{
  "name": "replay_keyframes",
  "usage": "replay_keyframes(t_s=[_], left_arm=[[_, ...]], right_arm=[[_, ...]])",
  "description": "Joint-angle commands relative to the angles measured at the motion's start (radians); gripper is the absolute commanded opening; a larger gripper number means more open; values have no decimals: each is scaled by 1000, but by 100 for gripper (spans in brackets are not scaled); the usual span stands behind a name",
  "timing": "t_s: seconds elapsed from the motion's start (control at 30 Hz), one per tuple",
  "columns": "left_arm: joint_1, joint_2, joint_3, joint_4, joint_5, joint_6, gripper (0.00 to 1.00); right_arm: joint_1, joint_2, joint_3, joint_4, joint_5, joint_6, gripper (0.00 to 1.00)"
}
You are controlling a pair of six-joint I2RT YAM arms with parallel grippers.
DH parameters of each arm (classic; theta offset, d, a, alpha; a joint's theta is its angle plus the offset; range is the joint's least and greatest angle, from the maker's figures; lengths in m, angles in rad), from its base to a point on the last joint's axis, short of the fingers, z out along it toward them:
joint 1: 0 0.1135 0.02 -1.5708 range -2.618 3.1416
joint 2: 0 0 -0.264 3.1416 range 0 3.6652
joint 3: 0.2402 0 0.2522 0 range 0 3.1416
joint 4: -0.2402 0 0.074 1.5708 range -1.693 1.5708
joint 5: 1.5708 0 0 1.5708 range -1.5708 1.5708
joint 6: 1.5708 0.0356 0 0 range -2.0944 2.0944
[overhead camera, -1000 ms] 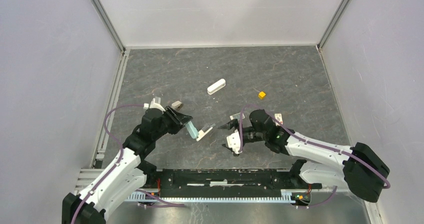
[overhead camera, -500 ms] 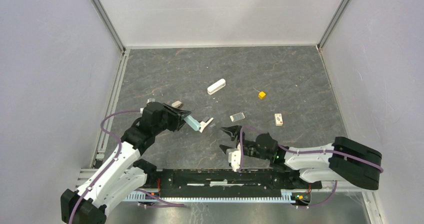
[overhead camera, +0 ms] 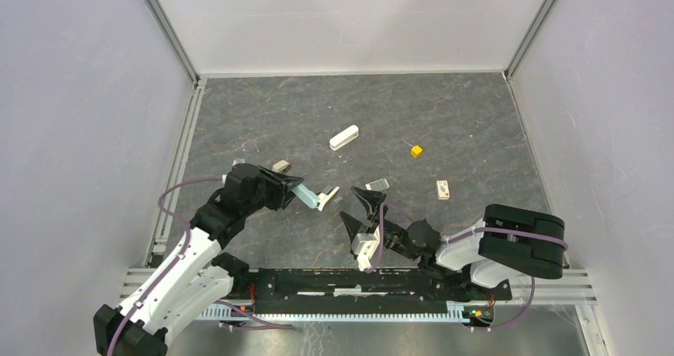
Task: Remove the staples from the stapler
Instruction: Unload the staple at the center of the board.
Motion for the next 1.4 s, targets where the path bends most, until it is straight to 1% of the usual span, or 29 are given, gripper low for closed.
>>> replay_keyframes(t_s=[0.0, 0.23, 0.33, 0.4, 0.5, 0.6, 0.8, 0.93, 1.0, 1.07, 1.17, 1.2, 1.23, 1.27, 1.37], left_arm=[[-4, -29, 38, 19, -5, -48, 2], [-5, -42, 37, 21, 5, -53, 2], [-5, -54, 35, 21, 4, -55, 2], [-5, -63, 33, 22, 6, -58, 2], [-5, -75, 25, 21, 9, -63, 2], [-5, -86, 16, 21, 10, -68, 2], [-5, -101, 4, 21, 1, -83, 2], [-5, -95, -3, 22, 4, -99, 2], [-6, -99, -8, 26, 0, -106, 2], [-6, -106, -11, 25, -5, -114, 2], [-5, -106, -12, 25, -3, -118, 2], [-5, -106, -10, 26, -3, -121, 2], [-6, -104, -9, 27, -2, -122, 2], [-6, -101, -9, 25, -1, -124, 2], [-8, -96, -6, 28, 5, -129, 2]], right_arm=[[7, 26, 62, 124, -52, 33, 87], [7, 124, 120, 139, -47, 28, 86], [7, 161, 148, 141, -47, 12, 84], [7, 192, 168, 156, -19, -13, 82], [3, 230, 191, 183, -9, -42, 78], [2, 261, 203, 213, -18, -70, 70], [3, 294, 217, 277, 7, -119, 49], [3, 284, 213, 285, 0, -121, 30], [2, 283, 208, 298, -3, -122, 23], [2, 276, 197, 305, -9, -118, 20], [3, 252, 181, 293, -22, -91, 21], [3, 244, 177, 287, -28, -81, 25], [3, 240, 174, 286, -31, -70, 34], [3, 238, 173, 287, -32, -68, 39], [2, 257, 191, 308, -17, -77, 47]])
